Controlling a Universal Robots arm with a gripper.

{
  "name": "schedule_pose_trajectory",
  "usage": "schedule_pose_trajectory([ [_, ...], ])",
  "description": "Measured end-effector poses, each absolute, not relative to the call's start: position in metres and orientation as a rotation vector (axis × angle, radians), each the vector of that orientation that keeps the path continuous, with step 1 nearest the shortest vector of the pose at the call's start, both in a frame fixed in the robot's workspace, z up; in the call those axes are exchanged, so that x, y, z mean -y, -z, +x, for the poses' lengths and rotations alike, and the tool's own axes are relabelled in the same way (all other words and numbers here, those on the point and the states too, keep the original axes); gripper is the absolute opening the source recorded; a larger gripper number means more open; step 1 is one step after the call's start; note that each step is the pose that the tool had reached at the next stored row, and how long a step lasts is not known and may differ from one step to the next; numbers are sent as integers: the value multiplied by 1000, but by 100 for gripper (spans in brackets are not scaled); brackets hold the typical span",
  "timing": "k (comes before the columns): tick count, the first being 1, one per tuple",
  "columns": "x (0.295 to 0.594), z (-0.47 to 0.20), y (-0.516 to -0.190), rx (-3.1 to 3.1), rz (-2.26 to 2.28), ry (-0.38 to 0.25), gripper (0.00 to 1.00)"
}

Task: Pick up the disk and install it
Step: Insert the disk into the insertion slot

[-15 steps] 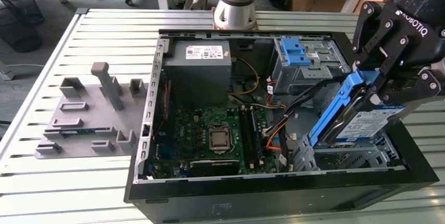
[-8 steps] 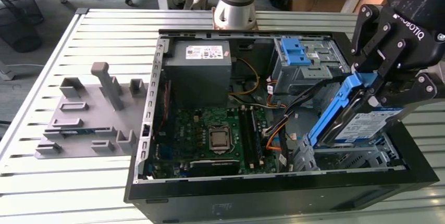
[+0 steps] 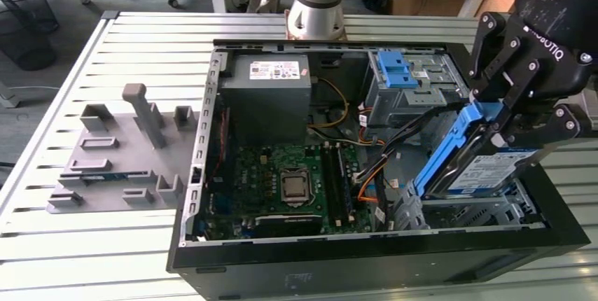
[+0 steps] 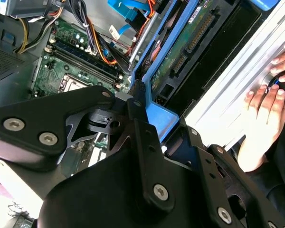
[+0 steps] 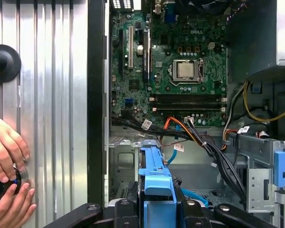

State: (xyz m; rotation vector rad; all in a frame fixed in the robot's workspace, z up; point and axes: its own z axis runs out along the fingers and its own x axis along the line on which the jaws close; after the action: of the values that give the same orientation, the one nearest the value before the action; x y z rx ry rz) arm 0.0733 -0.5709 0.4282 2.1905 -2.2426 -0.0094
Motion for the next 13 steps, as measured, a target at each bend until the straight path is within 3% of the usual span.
schedule_pose_trajectory([
  [13,571,73,-418,2243,2191,9,36],
])
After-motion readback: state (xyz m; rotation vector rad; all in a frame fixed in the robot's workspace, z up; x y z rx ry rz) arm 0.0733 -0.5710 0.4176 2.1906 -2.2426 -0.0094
